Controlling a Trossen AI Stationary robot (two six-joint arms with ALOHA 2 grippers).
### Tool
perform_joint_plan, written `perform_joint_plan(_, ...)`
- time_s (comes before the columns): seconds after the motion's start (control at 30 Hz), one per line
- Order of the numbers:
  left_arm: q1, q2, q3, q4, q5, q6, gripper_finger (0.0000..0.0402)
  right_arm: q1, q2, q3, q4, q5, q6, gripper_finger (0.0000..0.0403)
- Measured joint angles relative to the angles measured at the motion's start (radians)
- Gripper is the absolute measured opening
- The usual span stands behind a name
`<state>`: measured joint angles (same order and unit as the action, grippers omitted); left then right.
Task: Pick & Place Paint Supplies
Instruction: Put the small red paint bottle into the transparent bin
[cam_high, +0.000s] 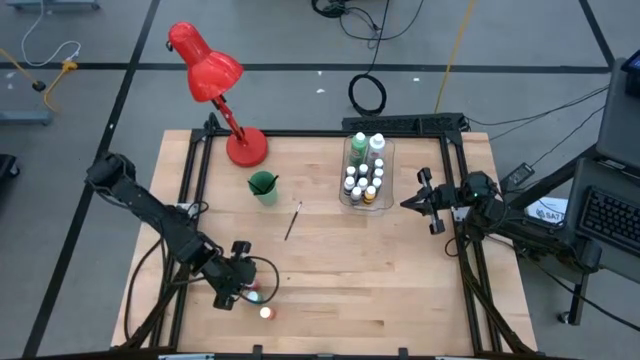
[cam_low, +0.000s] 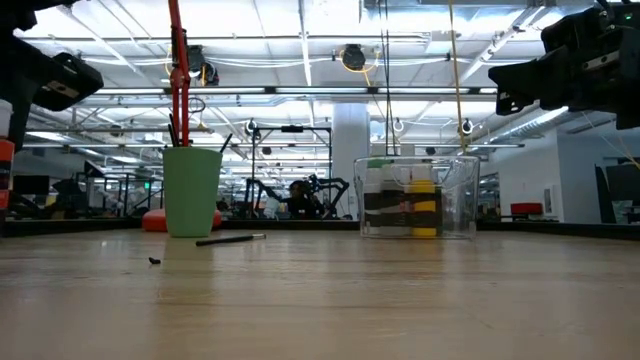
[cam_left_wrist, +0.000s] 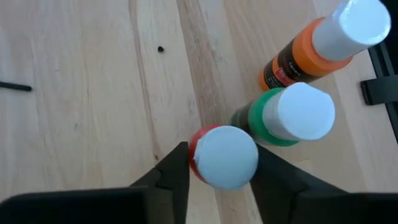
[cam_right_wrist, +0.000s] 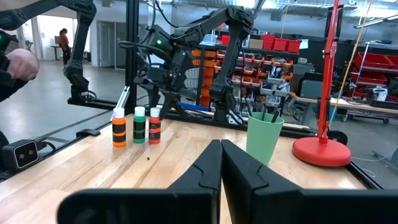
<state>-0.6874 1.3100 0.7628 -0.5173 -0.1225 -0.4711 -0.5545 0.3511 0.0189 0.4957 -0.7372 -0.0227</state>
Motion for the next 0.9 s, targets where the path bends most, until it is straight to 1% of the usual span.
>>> perform_joint_plan(0.1, 0.008, -0.002, 0.0, 0.005, -0.004, 0.005, 0.0097, 0.0, 0.0, 0.0, 0.0, 0.0, 0.0, 0.0001)
perform_joint_plan(0.13, 0.013, -0.004, 0.0, 0.005, -0.002, 0.005, 0.0094, 0.0, 0.0, 0.0, 0.0, 0.0, 0.0, 0.0001)
perform_joint_plan(0.33, 0.092, -0.06, 0.033, -0.016, -0.003, 0.036, 0.0094, 0.0, 0.0, 0.0, -0.005, 0.0, 0.018, 0.0001)
perform_joint_plan(0.47, 0.214, -0.109, 0.103, -0.103, 0.02, -0.007, 0.0095, 0.0, 0.0, 0.0, -0.008, 0.002, 0.018, 0.0001)
perform_joint_plan(0.57, 0.334, -0.113, 0.199, -0.098, 0.071, 0.022, 0.0095, 0.0, 0.0, 0.0, -0.008, 0.002, 0.016, 0.0001)
perform_joint_plan(0.6, 0.371, -0.11, 0.237, -0.099, 0.094, 0.052, 0.0095, 0.0, 0.0, 0.0, -0.008, 0.003, 0.015, 0.0001)
perform_joint_plan(0.67, 0.447, -0.073, 0.33, -0.103, 0.108, 0.121, 0.0095, 0.0, 0.001, 0.0, -0.008, 0.003, 0.012, 0.0003)
perform_joint_plan(0.77, 0.544, 0.015, 0.487, -0.114, 0.122, 0.221, 0.0095, 0.0, 0.0, 0.0, -0.008, 0.003, 0.011, 0.0004)
perform_joint_plan(0.9, 0.645, 0.174, 0.703, -0.122, 0.091, 0.313, 0.0095, 0.0, 0.002, 0.0, -0.009, 0.003, 0.011, 0.0004)
